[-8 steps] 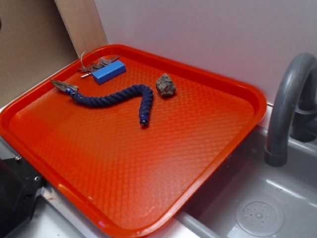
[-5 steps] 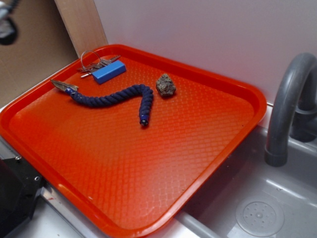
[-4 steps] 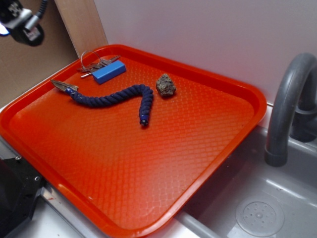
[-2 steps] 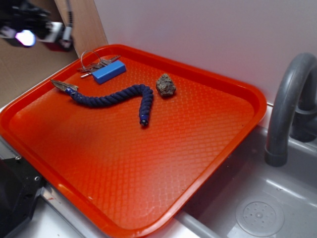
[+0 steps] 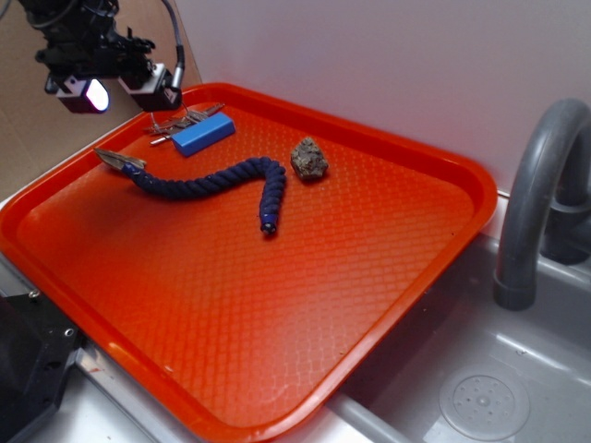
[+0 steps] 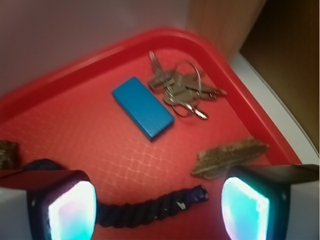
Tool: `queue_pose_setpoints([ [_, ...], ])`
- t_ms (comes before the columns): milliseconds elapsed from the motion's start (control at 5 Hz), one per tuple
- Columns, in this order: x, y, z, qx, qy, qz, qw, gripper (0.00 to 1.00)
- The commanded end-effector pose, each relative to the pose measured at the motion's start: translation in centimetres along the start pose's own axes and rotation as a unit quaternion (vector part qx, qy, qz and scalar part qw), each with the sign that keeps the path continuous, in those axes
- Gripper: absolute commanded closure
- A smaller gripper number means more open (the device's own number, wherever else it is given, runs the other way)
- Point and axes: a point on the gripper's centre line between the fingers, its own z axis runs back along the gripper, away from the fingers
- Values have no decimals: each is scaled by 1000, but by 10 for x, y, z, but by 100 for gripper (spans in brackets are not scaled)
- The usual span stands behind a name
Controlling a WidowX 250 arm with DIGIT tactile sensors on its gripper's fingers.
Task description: Grab the silver keys.
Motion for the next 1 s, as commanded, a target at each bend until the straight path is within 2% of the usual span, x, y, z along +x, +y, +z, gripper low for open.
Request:
queue_pose_setpoints([
  [0,12,8,12,-2,-26,11,1000,0],
  [200,27,27,-13,0,-51,33,998,0],
  [400,29,32,-22,-38,-60,30,997,0],
  [600,31,40,-19,-53,-57,30,997,0],
  [800,38,47,-24,-54,-47,42,997,0],
])
